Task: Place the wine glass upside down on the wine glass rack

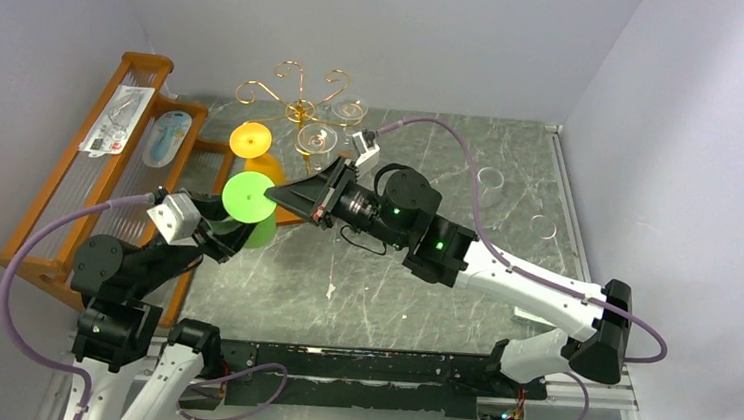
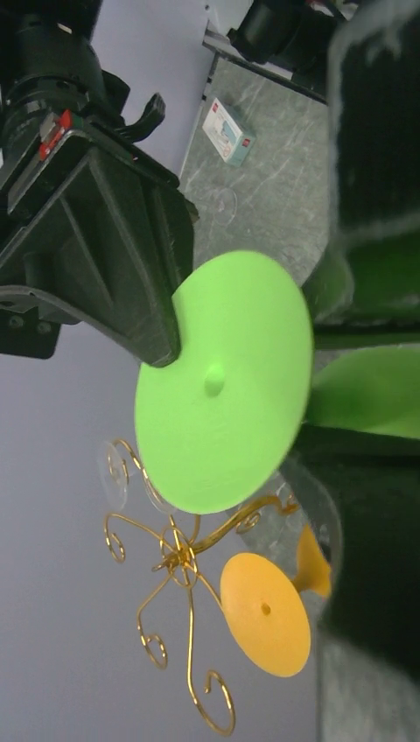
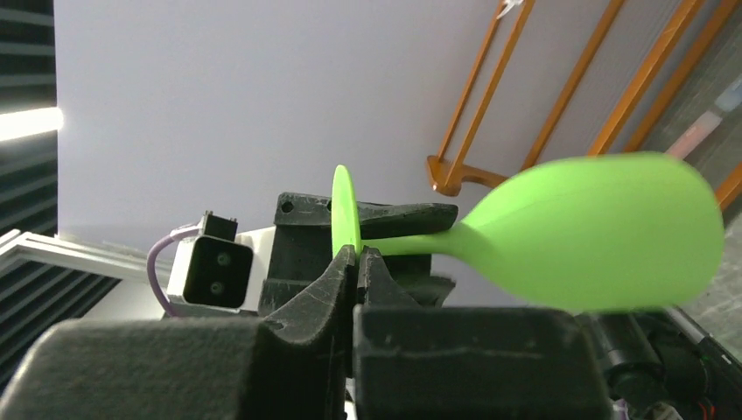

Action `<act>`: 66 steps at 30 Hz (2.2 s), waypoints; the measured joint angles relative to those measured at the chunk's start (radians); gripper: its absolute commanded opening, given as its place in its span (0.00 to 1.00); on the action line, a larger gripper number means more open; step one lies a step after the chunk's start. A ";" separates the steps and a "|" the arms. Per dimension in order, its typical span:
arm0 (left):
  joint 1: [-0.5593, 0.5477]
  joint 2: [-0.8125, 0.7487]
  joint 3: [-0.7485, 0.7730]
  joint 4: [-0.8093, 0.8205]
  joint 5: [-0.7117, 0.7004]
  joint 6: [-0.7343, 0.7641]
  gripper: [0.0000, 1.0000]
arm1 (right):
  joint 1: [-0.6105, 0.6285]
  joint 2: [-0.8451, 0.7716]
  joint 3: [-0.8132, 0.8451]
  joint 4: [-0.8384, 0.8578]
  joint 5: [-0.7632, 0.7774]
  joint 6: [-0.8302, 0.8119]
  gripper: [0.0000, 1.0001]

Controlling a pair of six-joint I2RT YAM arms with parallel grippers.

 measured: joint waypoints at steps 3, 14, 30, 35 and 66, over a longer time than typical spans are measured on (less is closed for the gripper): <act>0.000 -0.003 0.012 -0.017 -0.006 -0.037 0.69 | -0.003 -0.019 -0.019 0.000 0.035 -0.005 0.00; 0.000 -0.071 0.068 -0.097 -0.021 -0.108 0.77 | -0.017 -0.156 -0.027 -0.148 0.206 -0.077 0.00; 0.000 0.073 0.248 -0.237 -0.143 -0.188 0.78 | -0.021 -0.318 0.011 -0.358 0.717 -0.433 0.00; 0.000 0.201 0.416 -0.307 -0.254 -0.252 0.85 | -0.079 -0.243 0.014 -0.227 0.840 -0.673 0.00; -0.023 0.262 0.360 -0.346 -0.358 -0.317 0.88 | -0.560 0.684 0.855 -0.167 0.027 -0.652 0.00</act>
